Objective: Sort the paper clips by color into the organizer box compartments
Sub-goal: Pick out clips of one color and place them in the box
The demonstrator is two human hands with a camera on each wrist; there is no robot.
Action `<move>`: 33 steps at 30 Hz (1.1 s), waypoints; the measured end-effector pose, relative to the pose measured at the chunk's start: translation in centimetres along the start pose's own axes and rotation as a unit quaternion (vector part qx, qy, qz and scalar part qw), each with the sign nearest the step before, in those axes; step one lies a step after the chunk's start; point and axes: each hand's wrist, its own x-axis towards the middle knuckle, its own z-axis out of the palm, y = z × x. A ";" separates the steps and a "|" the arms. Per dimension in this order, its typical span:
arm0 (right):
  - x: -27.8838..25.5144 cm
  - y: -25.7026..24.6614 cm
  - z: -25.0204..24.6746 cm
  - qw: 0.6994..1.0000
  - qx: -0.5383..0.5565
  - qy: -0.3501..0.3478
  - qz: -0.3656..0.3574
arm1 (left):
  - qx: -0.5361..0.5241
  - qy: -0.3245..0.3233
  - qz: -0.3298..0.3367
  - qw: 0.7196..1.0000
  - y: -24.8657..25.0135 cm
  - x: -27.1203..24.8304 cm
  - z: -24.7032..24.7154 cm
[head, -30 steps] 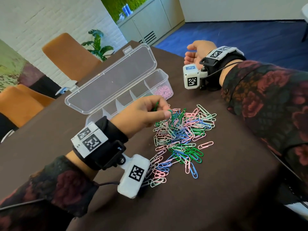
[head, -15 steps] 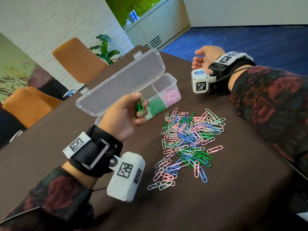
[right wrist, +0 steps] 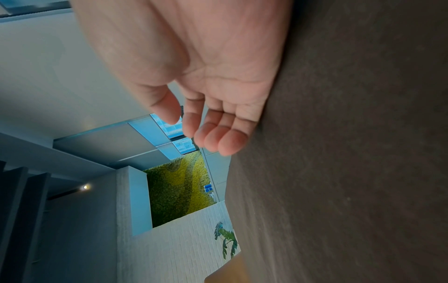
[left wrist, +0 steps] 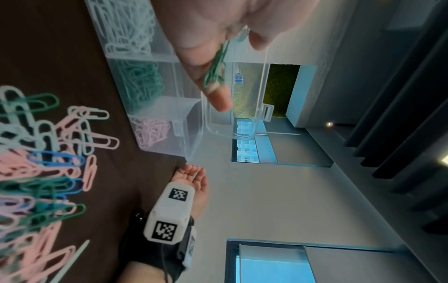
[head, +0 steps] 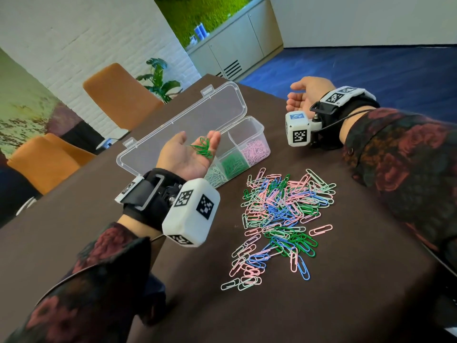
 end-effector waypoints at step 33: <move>-0.3 -0.1 0.0 1.000 0.001 -0.004 -0.014 | 0.915 -0.169 0.164 0.327 -4.5 -0.7 -0.4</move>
